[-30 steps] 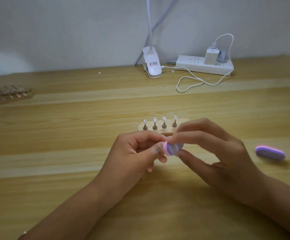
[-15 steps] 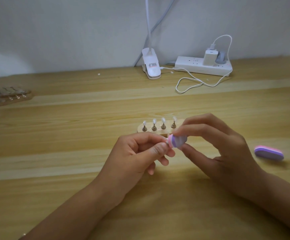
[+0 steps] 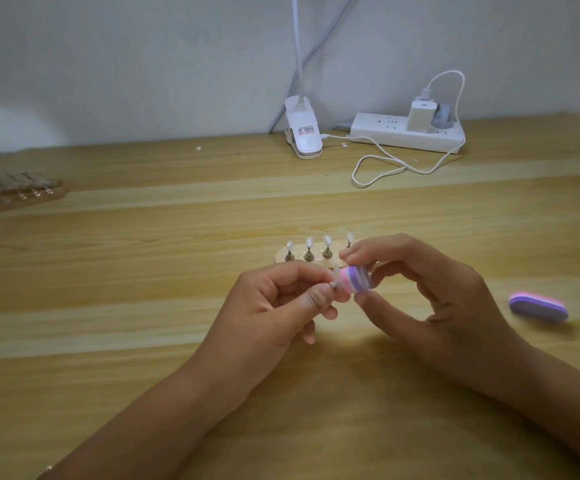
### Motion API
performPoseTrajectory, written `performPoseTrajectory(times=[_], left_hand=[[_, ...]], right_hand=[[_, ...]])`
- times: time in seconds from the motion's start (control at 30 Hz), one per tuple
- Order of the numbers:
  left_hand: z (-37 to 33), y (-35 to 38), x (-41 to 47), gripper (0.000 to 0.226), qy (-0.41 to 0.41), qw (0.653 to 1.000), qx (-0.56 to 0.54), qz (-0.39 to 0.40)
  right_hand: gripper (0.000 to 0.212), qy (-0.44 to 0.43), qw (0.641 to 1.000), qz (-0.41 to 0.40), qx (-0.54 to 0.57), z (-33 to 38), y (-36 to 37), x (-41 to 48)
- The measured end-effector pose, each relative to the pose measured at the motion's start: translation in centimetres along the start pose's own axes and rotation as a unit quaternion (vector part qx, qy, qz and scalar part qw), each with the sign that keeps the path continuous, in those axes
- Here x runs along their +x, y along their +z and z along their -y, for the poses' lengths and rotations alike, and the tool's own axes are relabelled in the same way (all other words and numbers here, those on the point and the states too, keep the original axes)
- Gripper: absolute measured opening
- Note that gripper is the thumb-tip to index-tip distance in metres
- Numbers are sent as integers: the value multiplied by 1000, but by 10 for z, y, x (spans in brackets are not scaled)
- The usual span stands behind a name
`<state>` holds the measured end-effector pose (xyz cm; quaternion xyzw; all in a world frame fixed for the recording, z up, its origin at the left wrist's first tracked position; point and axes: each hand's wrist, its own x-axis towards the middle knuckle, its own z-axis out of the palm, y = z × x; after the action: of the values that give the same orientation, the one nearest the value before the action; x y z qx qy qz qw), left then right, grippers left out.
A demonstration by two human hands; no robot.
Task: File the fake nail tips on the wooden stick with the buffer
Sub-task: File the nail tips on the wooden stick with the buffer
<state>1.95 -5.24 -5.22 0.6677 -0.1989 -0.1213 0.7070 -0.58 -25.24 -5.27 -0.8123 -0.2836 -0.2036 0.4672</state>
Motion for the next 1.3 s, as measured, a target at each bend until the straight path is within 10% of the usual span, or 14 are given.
performPoseTrajectory(times=[0.23,1.3], left_hand=[[3,0,-1,12,-5,1000,-12,12],[2,-1,-3,9,27,994,107,11]], right_hand=[[25,118,986,-14,117,0,-15,1],[19,-35,988,29,-146,-2,-8,0]])
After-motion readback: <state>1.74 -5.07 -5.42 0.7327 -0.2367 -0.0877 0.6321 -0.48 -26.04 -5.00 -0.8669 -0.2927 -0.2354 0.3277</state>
